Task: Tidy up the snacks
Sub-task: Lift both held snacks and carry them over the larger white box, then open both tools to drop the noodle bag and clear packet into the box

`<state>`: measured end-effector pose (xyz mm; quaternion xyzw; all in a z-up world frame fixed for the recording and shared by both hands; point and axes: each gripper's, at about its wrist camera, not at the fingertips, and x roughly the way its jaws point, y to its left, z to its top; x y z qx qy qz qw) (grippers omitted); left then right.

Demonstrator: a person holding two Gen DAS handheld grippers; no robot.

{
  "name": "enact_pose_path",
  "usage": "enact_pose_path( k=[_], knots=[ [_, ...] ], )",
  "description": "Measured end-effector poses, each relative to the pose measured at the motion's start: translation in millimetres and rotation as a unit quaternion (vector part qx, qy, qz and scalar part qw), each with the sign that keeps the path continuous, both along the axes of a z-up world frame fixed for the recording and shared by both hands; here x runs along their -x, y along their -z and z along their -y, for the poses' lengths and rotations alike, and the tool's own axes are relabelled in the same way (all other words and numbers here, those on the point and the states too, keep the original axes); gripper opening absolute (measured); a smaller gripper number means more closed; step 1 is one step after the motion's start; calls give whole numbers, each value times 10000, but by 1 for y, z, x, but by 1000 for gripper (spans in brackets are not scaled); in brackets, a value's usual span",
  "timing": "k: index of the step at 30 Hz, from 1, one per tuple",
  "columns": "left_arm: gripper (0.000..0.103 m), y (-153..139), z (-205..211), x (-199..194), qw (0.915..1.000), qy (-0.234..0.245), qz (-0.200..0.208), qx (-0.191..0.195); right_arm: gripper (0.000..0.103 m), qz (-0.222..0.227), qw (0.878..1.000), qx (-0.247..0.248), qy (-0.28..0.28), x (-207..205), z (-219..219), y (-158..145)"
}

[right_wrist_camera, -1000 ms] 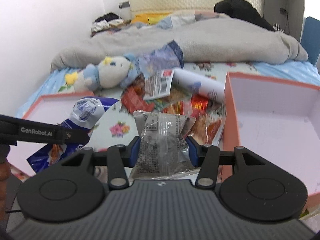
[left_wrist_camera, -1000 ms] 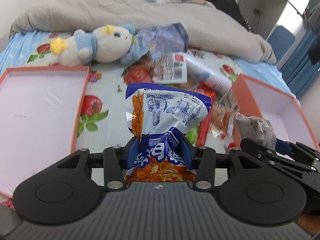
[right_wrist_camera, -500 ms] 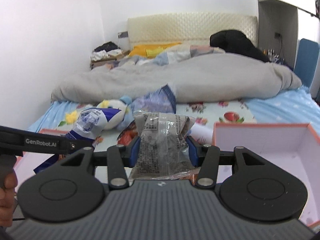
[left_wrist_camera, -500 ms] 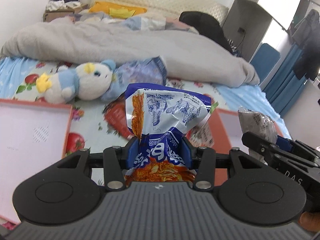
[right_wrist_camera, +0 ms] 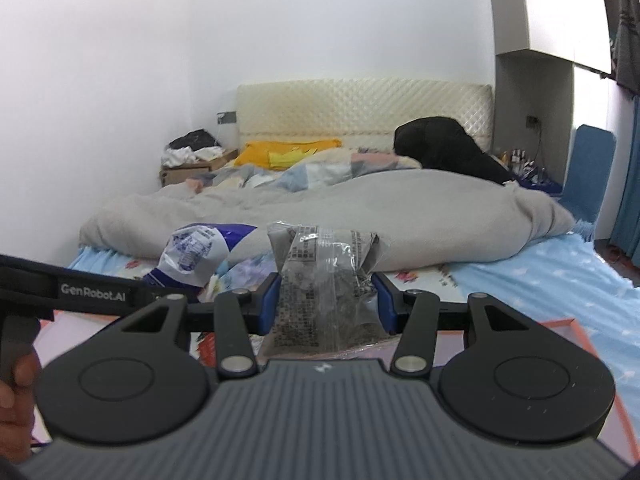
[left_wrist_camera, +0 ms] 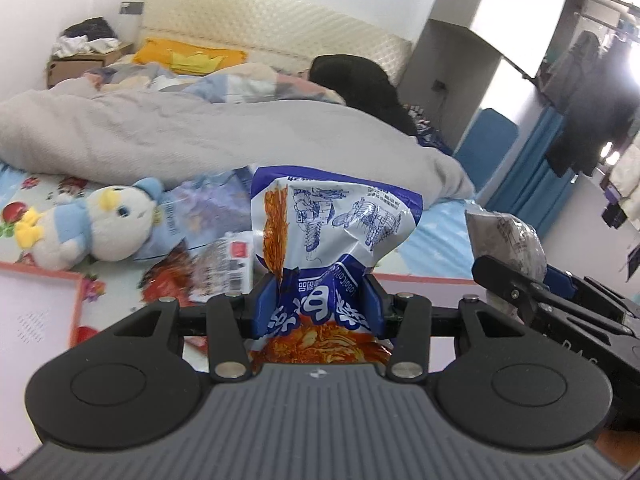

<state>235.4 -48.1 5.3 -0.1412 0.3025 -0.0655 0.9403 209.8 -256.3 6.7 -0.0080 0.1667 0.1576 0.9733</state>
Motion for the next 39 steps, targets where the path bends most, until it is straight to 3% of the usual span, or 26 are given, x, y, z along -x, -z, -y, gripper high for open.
enact_pose_path(
  k=[7,12,18,21,26,35,39],
  knots=[
    [52,-2,46,-21,9990,428,29,96,52,47,9996,-2,272,-7,30,-2],
    [52,13,81,-37,9974,697,-151,80,52,-136,9984,30,542,-15,59,10],
    [52,46,116,-65,9931,1023,-579,14,52,-565,9952,-25,800,-29,94,36],
    [52,59,136,-79,9900,1205,-717,-165,52,-808,9927,-265,851,-34,112,46],
    [52,79,164,-98,9847,1392,-965,-397,52,-1128,9884,-159,1004,-41,128,69],
    [52,120,183,-119,9751,1496,-1559,-499,52,-1897,9769,12,981,-55,146,117],
    [52,126,184,-119,9745,1503,-1585,-521,53,-2008,9749,123,958,-55,144,124]
  ],
)
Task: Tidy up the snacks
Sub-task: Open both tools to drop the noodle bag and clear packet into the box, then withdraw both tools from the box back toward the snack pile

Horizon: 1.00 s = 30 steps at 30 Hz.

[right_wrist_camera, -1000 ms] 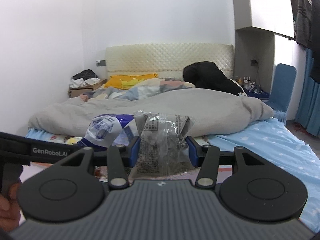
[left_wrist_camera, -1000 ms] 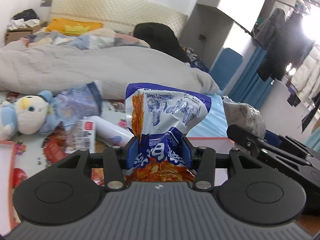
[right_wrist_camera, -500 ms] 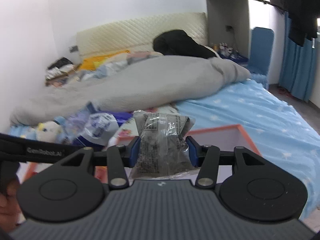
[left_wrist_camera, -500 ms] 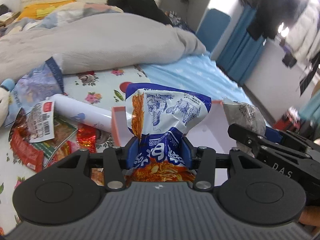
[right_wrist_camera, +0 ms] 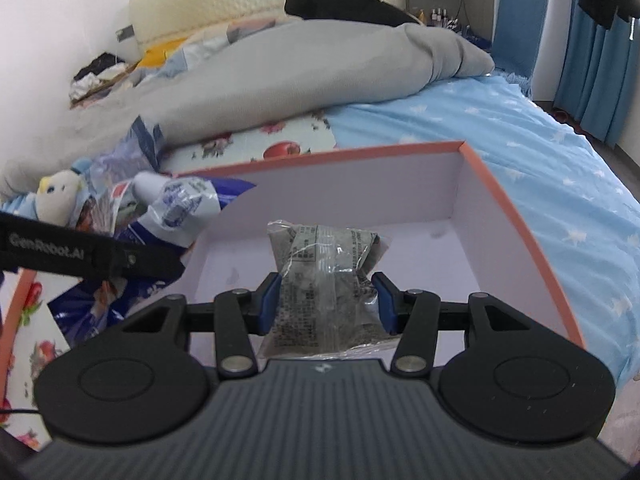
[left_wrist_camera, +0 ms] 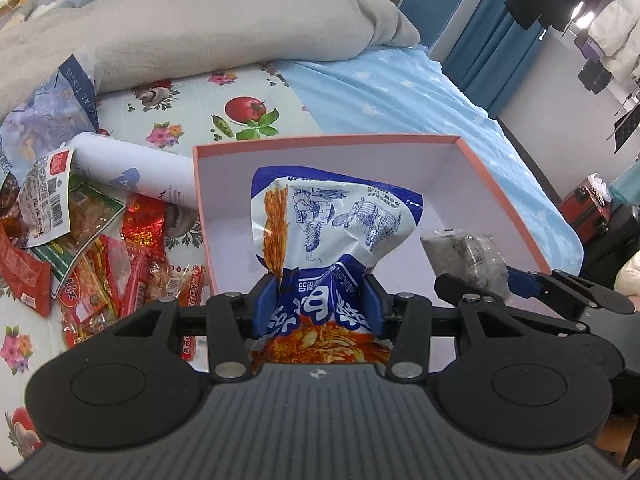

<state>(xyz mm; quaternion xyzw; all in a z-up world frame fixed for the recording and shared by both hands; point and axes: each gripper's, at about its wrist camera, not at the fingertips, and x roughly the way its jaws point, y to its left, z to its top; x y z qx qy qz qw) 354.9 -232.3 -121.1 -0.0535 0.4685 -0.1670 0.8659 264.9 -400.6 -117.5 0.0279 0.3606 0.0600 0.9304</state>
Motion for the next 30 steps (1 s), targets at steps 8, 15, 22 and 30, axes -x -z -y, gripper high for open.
enact_pose_path(
  k=[8,15,22,30],
  knots=[
    [80,-4,3,1,10000,62,2,56,60,87,9996,-210,178,1,8,-9],
    [84,-20,-4,14,9993,-26,325,172,74,325,9985,-353,273,8,11,-21],
    [84,-52,-24,37,9960,-181,831,282,74,758,9959,-424,233,22,-1,-51],
    [84,-105,-54,77,9865,-213,1618,125,74,1339,9899,-475,25,44,-30,-99]
  ],
)
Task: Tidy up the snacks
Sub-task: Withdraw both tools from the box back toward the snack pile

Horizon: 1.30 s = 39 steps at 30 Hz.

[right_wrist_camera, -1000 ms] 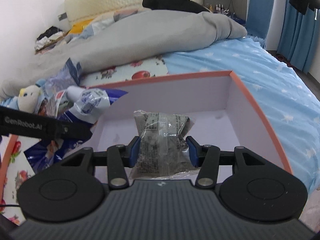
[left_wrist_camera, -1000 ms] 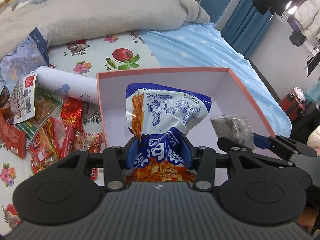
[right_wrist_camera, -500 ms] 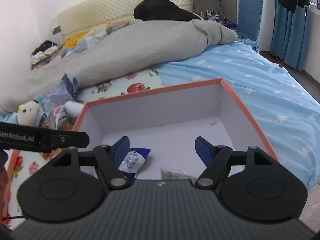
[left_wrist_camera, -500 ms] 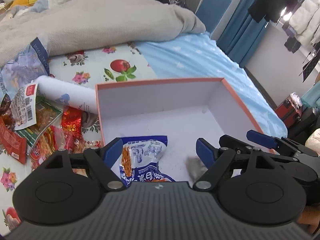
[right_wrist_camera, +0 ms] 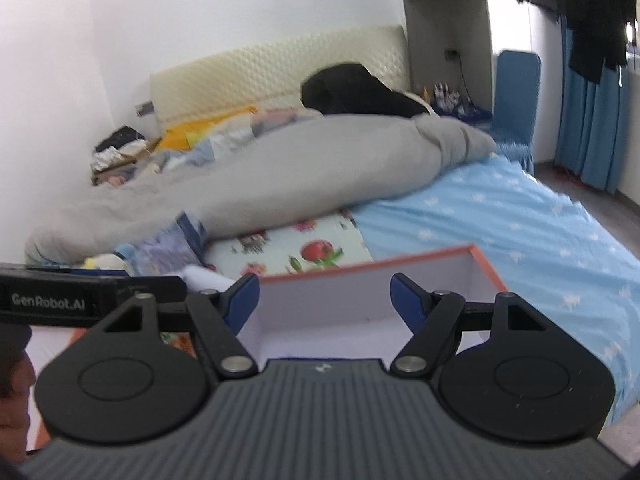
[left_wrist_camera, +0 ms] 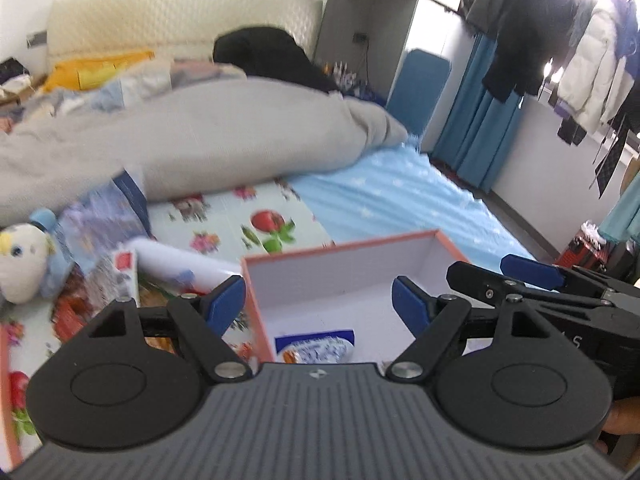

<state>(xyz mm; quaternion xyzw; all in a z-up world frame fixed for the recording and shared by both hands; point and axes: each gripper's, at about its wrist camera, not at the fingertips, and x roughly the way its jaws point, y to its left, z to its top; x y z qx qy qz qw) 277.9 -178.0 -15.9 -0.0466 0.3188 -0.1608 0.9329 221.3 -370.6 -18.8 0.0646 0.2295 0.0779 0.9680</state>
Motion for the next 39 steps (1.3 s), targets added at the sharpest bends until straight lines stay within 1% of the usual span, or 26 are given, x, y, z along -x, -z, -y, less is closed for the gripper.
enact_pose_path(
  k=[5,9,11,15,22,31,34,37,39],
  knots=[
    [84,-19,-36,27,9996,-162,196,83,74,228,9996,-51,-145,17,-24,-18],
    [84,-21,-66,50,9992,-344,190,117,74,305,9990,-152,-275,33,-48,-23],
    [84,-20,-82,63,9988,-456,169,117,74,262,9990,-182,-310,41,-58,-22],
    [84,-13,-106,83,9977,-662,140,64,74,225,9986,-254,-409,56,-77,-18],
    [84,5,-138,115,9957,-914,-90,126,74,138,9980,-328,-514,78,-96,-7],
    [84,25,-156,130,9934,-1099,-286,160,74,15,9987,-207,-473,92,-112,12],
    [84,31,-159,131,9935,-1100,-283,53,74,-38,9987,-174,-476,95,-120,20],
    [84,41,-164,130,9933,-1119,-260,-103,74,11,9991,-144,-404,98,-125,28],
    [84,48,-170,128,9929,-1145,-307,-97,74,11,9992,-131,-377,99,-130,34]
  ],
)
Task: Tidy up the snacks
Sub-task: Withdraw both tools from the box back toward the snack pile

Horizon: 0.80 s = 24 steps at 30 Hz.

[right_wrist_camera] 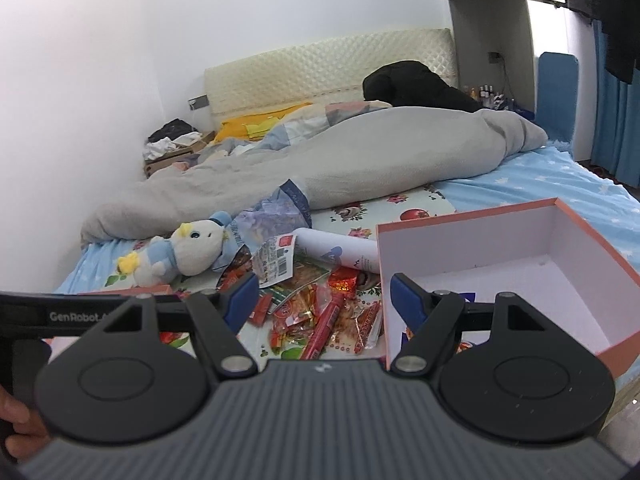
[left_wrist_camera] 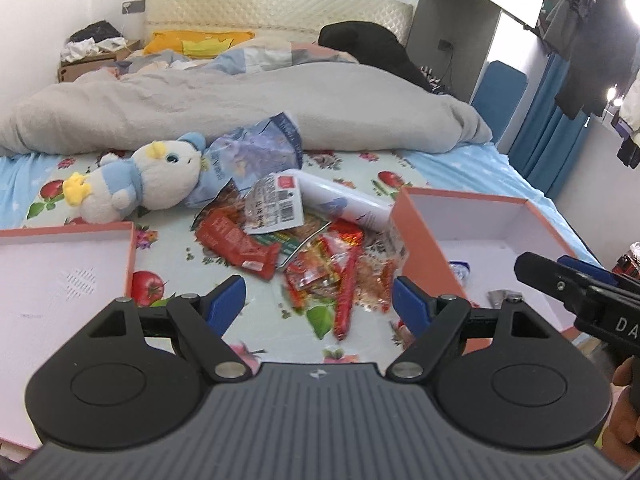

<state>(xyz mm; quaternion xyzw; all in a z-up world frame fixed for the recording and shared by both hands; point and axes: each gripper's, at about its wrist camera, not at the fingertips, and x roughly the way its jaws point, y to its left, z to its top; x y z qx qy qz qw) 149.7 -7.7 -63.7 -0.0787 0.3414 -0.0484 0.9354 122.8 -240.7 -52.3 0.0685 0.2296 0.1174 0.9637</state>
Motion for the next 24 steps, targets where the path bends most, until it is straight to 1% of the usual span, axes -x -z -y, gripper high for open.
enact_pose_path(
  k=[2,9,16,19,21,24],
  knots=[
    [84,6,-7,-1,10000,-27,-36,4,74,-10,10000,-19,-18,1,-4,5],
    [84,21,-24,-2,9998,-69,-141,111,74,-453,9990,48,-14,-2,-21,26],
    [84,23,-30,11,9995,-127,-140,256,74,-594,9982,74,17,9,-29,35],
    [84,29,-31,20,9988,-154,-195,417,74,-608,9981,90,7,15,-33,37],
    [84,32,-32,25,9988,-197,-119,430,74,-632,9980,83,-7,17,-35,41],
    [84,40,-35,24,9986,-253,-151,444,74,-704,9975,62,46,14,-35,49]
  ],
)
